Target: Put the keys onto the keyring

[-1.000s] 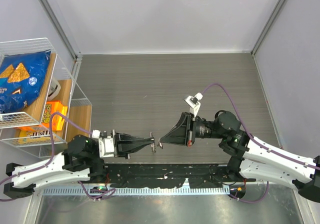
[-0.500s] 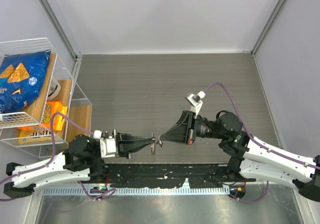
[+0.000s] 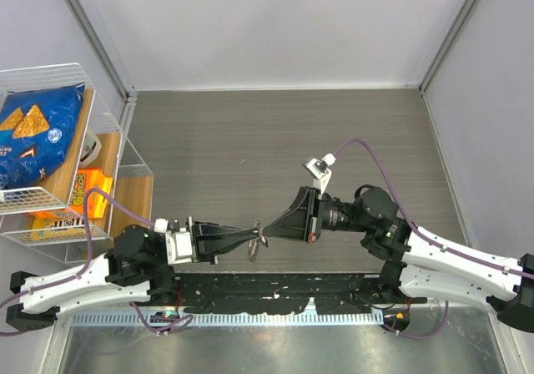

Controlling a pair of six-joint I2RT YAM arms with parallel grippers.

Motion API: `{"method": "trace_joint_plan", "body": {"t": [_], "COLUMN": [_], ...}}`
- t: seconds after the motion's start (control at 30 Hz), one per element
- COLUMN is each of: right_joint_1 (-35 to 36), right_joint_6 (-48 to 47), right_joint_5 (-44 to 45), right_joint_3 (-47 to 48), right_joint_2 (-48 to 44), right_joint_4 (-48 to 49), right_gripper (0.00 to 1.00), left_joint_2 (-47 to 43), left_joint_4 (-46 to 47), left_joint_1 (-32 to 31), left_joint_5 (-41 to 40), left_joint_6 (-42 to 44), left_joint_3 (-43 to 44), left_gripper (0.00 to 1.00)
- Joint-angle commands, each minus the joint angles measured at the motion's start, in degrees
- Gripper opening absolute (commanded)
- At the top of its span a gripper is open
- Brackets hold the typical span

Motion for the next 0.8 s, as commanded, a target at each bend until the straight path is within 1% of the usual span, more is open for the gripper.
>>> {"method": "trace_joint_plan", "body": {"t": [0.0,0.77], "right_joint_1": [0.7,1.2], "right_joint_6": [0.4,0.3], "right_joint_5": [0.9,1.5], "right_joint_3": [1.9,4.2], "right_joint_2": [0.2,1.7], "right_joint_4": [3.0,2.7], "right_gripper": [0.06,0.06], "left_joint_2": [0.1,0.3], "left_joint_4": [4.8,4.1], "left_joint_1": [-0.1,-0.1], "left_joint_5": [-0.4,1.5], "left_joint_6": [1.0,0.7], "left_joint_3": [0.3,0.4], "left_gripper": [0.0,0.0]}}
